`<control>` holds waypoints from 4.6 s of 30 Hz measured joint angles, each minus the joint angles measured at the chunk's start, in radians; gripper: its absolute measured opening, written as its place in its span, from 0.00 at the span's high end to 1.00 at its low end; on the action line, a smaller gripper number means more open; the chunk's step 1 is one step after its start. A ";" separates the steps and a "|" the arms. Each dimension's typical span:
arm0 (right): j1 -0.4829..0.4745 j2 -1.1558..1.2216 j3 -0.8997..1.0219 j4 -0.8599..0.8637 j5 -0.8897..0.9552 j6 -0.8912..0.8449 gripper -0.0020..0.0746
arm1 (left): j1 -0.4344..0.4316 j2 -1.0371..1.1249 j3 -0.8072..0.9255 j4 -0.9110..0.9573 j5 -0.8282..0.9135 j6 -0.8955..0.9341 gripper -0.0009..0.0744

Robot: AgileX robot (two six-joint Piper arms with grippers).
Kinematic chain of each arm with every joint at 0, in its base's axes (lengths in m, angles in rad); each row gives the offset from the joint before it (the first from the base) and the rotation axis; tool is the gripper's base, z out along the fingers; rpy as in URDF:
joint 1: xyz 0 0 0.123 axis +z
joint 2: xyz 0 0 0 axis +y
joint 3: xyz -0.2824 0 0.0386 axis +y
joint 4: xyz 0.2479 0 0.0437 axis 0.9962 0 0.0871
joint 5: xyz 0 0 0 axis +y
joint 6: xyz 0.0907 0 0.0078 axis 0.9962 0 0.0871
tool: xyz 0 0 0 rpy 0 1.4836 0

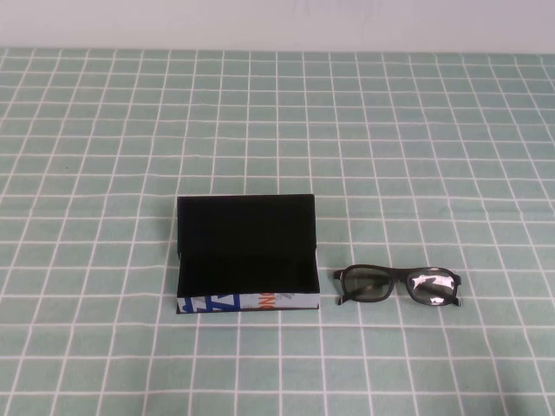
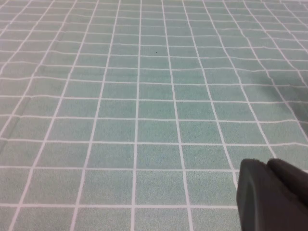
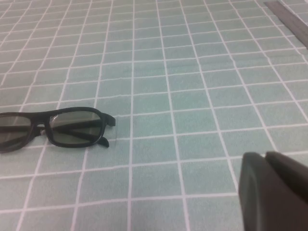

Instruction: Return glasses to glasses case

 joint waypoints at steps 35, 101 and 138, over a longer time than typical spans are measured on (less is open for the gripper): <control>0.000 0.000 0.000 0.007 -0.340 0.000 0.99 | -0.024 0.000 0.001 0.029 -0.589 0.003 0.99; 0.097 1.158 -1.100 0.246 0.460 -0.291 0.99 | -0.030 0.649 -0.766 -0.078 0.315 -0.013 0.99; 0.388 1.947 -1.535 0.085 0.809 -0.893 0.61 | -0.064 0.881 -0.766 -0.757 0.505 0.676 0.99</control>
